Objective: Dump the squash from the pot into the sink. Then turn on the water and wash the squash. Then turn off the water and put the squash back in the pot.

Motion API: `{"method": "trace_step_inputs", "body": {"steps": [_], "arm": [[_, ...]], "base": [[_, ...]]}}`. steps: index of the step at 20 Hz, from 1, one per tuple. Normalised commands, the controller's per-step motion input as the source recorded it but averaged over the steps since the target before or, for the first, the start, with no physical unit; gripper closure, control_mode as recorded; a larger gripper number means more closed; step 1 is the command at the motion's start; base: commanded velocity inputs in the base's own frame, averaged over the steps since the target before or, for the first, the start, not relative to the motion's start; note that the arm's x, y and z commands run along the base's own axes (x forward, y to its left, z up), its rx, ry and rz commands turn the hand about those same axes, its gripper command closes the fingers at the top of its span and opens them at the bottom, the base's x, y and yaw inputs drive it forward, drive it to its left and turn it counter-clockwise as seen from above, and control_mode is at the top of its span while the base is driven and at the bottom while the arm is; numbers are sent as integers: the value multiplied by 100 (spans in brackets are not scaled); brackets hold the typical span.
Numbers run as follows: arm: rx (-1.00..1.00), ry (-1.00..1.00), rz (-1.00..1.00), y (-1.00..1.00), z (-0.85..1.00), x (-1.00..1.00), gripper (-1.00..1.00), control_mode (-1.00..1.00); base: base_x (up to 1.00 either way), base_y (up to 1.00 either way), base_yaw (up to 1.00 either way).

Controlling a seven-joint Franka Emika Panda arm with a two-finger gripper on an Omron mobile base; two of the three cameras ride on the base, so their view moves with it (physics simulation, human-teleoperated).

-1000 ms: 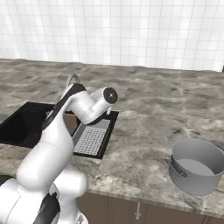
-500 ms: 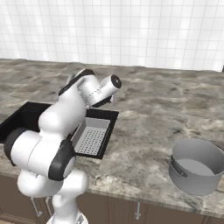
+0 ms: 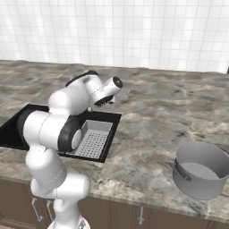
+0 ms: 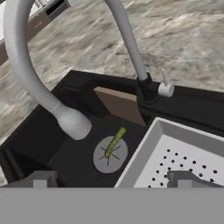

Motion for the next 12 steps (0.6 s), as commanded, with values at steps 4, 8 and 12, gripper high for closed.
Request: {"method": "trace_step_inputs", "body": {"steps": [4, 8, 12], "arm": [[0, 0, 0, 26, -35, 44, -100, -100], [0, 0, 0, 32, -32, 31, -100, -100], [0, 0, 0, 24, -30, 32, -100, -100]], "base": [[0, 0, 0], [0, 0, 0], [0, 0, 0]]}}
